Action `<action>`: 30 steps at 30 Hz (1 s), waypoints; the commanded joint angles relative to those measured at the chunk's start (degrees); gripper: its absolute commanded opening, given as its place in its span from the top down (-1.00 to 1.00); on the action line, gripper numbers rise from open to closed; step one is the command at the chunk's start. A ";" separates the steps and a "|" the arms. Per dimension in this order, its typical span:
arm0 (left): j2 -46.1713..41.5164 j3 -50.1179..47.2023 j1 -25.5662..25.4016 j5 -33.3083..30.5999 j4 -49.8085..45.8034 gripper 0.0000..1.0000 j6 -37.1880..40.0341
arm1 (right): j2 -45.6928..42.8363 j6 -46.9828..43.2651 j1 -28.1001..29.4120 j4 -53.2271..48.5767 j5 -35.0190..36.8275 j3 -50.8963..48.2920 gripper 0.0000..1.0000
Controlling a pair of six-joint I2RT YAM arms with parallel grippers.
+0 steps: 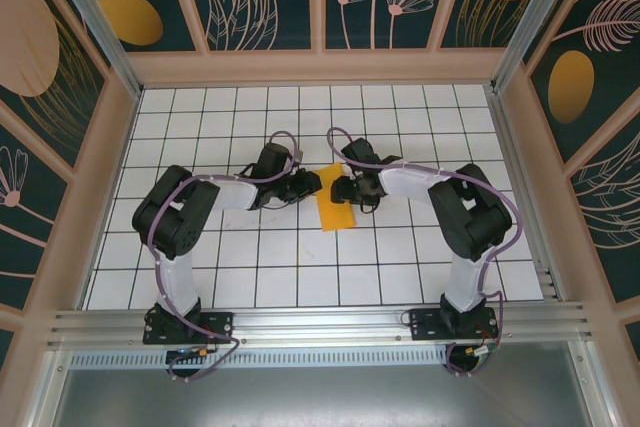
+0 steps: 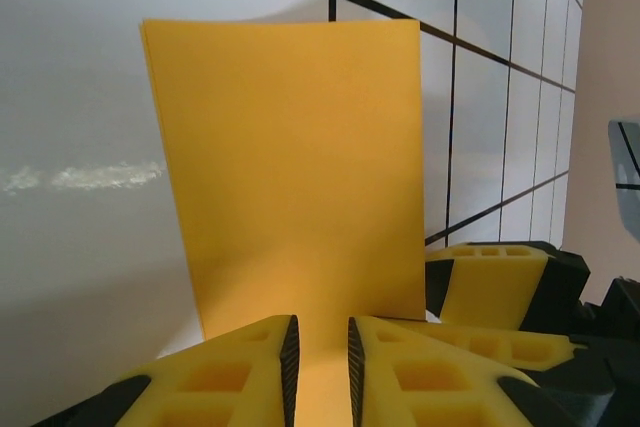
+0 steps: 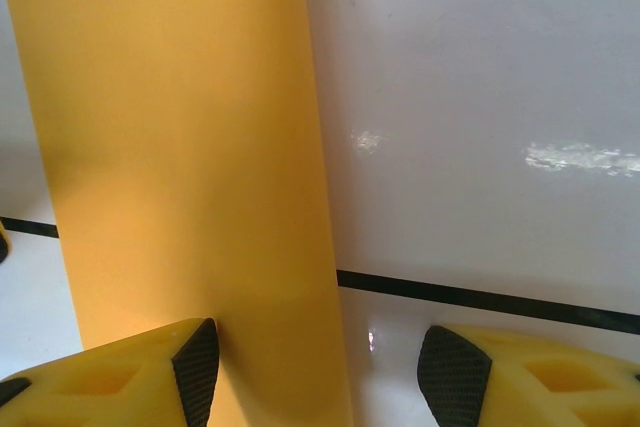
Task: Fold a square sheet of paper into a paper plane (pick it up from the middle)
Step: Hold the square sheet of paper at the center of the table.
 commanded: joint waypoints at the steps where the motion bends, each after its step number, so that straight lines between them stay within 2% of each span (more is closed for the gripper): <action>1: 1.22 1.73 -0.46 1.44 -0.98 0.56 1.07 | 11.22 0.33 1.35 0.61 -2.35 -4.48 -0.26; 21: 3.47 3.50 -1.07 1.07 -4.00 0.65 1.99 | 12.06 0.52 1.40 0.18 -2.42 -4.45 -0.27; 30: 4.03 3.76 -1.10 -1.35 -9.30 0.67 2.52 | 11.89 -0.10 1.39 0.00 -2.02 -4.63 -0.26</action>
